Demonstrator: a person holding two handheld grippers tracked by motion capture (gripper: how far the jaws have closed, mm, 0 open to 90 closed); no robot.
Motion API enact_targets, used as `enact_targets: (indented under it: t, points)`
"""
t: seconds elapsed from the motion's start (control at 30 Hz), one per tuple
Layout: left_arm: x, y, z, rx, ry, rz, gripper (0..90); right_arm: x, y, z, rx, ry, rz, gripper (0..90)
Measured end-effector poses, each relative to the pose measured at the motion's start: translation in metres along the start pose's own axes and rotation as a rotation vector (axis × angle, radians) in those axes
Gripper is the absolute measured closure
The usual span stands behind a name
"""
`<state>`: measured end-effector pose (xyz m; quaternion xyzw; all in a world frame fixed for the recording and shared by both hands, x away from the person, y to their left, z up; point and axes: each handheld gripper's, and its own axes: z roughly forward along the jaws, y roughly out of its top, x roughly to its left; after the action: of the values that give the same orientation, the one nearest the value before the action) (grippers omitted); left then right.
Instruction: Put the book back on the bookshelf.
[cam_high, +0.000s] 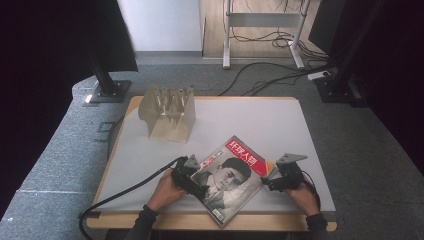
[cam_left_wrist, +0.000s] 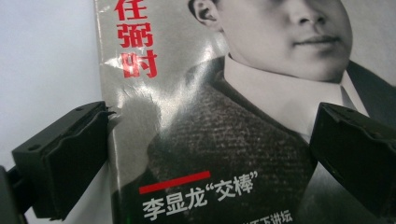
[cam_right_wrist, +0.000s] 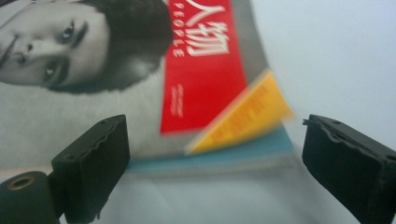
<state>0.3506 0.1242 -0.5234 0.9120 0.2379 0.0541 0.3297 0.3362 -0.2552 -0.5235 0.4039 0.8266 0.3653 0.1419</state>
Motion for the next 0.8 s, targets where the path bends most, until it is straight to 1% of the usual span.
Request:
enact_targets:
  t: [0.03, 0.07, 0.13, 0.2, 0.27, 0.3, 0.33, 0.37, 0.4, 0.43, 0.47, 0.5, 0.53, 0.57, 0.6, 0.63, 0.67, 0.73, 0.77, 0.8]
  points:
    - [-0.002, -0.001, -0.001, 0.002, 0.0, 0.002, 0.0, -0.001, -0.004, -0.006, -0.004, -0.007, 0.007, 9.0]
    - [-0.005, -0.002, -0.001, 0.004, -0.001, 0.003, 0.0, -0.001, -0.006, -0.007, 0.0, -0.012, 0.006, 9.4]
    - [-0.011, -0.004, -0.003, 0.006, -0.007, 0.011, 0.0, -0.001, -0.007, -0.007, 0.005, -0.014, -0.001, 9.4]
    - [-0.015, -0.006, -0.004, 0.006, -0.012, 0.017, 0.0, -0.001, -0.008, -0.004, 0.022, -0.012, -0.006, 9.7]
    - [-0.014, -0.007, -0.007, 0.019, -0.031, 0.024, 0.0, -0.002, -0.008, -0.001, 0.031, -0.018, -0.008, 9.4]
    - [-0.012, -0.007, -0.009, 0.022, -0.046, 0.018, 0.0, -0.001, -0.008, 0.0, 0.035, -0.023, -0.013, 8.8]
    - [-0.009, -0.007, -0.011, 0.023, -0.052, 0.01, 0.0, -0.001, -0.006, 0.002, 0.041, -0.042, -0.022, 8.2]
    - [-0.005, -0.007, -0.014, 0.02, -0.041, 0.003, 0.0, -0.001, -0.006, 0.002, 0.041, -0.042, -0.022, 8.2]
    - [0.0, -0.007, -0.017, 0.01, -0.024, -0.004, 0.0, -0.001, -0.005, 0.004, 0.034, -0.067, -0.024, 7.7]
    - [0.009, -0.008, -0.024, -0.01, 0.003, -0.025, 0.0, -0.001, -0.004, 0.005, 0.034, -0.071, -0.023, 6.0]
    - [0.014, -0.009, -0.027, -0.012, 0.026, -0.035, 0.0, -0.002, -0.003, 0.006, 0.037, -0.073, -0.015, 4.7]
    - [0.014, -0.009, -0.027, -0.012, 0.026, -0.035, 0.0, -0.002, -0.003, 0.006, 0.037, -0.073, -0.015, 4.7]
    - [0.019, -0.009, -0.03, -0.014, 0.052, -0.043, 0.0, -0.004, -0.002, 0.01, 0.034, -0.081, -0.002, 3.2]
    - [0.025, -0.01, -0.032, -0.012, 0.074, -0.046, 0.0, -0.005, -0.001, 0.011, 0.035, -0.084, 0.0, 2.7]
    - [0.034, -0.01, -0.034, 0.001, 0.12, -0.055, 0.0, -0.006, 0.001, 0.013, 0.039, -0.089, 0.003, 2.3]
    - [0.034, -0.01, -0.034, 0.001, 0.12, -0.055, 0.0, -0.006, 0.001, 0.013, 0.039, -0.089, 0.003, 2.3]
    - [0.04, -0.01, -0.034, 0.005, 0.144, -0.06, 0.0, -0.007, 0.003, 0.014, 0.04, -0.091, 0.004, 2.0]
    - [0.049, -0.011, -0.033, 0.003, 0.18, -0.071, 0.0, -0.009, 0.009, 0.02, 0.043, -0.104, 0.005, 1.5]
    - [0.051, -0.011, -0.033, 0.002, 0.187, -0.074, 0.0, -0.009, 0.011, 0.021, 0.044, -0.107, 0.005, 1.1]
    - [0.059, -0.012, -0.029, 0.002, 0.223, -0.075, 0.0, -0.01, 0.013, 0.024, 0.046, -0.112, 0.006, 1.0]
